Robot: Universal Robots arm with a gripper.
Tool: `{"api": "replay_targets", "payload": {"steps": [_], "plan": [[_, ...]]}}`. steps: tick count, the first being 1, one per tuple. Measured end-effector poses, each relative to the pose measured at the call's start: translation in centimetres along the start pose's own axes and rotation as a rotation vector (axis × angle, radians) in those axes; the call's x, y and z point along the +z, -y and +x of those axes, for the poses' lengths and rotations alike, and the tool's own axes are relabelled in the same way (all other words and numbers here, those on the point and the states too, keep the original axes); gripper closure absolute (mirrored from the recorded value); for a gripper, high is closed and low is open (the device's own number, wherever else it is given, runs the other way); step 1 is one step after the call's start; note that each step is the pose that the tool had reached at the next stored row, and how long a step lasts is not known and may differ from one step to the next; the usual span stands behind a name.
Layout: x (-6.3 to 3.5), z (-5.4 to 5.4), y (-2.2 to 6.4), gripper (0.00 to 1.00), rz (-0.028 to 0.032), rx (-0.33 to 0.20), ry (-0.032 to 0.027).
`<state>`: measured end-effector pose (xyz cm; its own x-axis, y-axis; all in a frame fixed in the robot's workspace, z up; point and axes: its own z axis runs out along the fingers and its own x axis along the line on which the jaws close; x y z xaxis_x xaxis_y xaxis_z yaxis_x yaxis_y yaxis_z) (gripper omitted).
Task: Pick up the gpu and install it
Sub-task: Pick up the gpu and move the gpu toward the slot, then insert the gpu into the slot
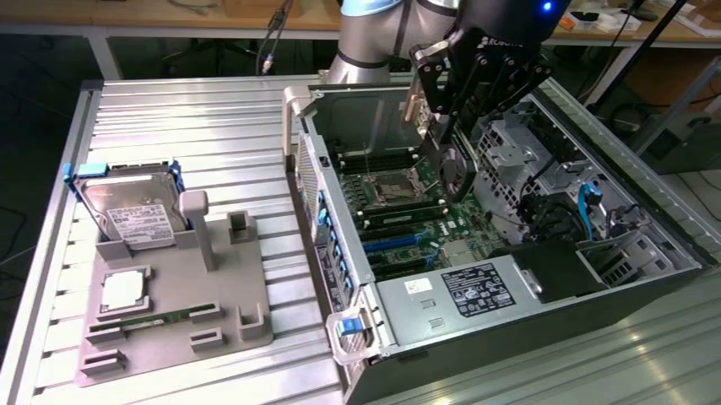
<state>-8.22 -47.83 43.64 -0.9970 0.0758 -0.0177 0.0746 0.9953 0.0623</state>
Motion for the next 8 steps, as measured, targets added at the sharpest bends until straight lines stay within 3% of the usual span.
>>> {"api": "replay_targets", "payload": {"steps": [8], "plan": [[0.00, -0.01, 0.00, 0.73, 0.0000, 0.000, 0.0000]]}}
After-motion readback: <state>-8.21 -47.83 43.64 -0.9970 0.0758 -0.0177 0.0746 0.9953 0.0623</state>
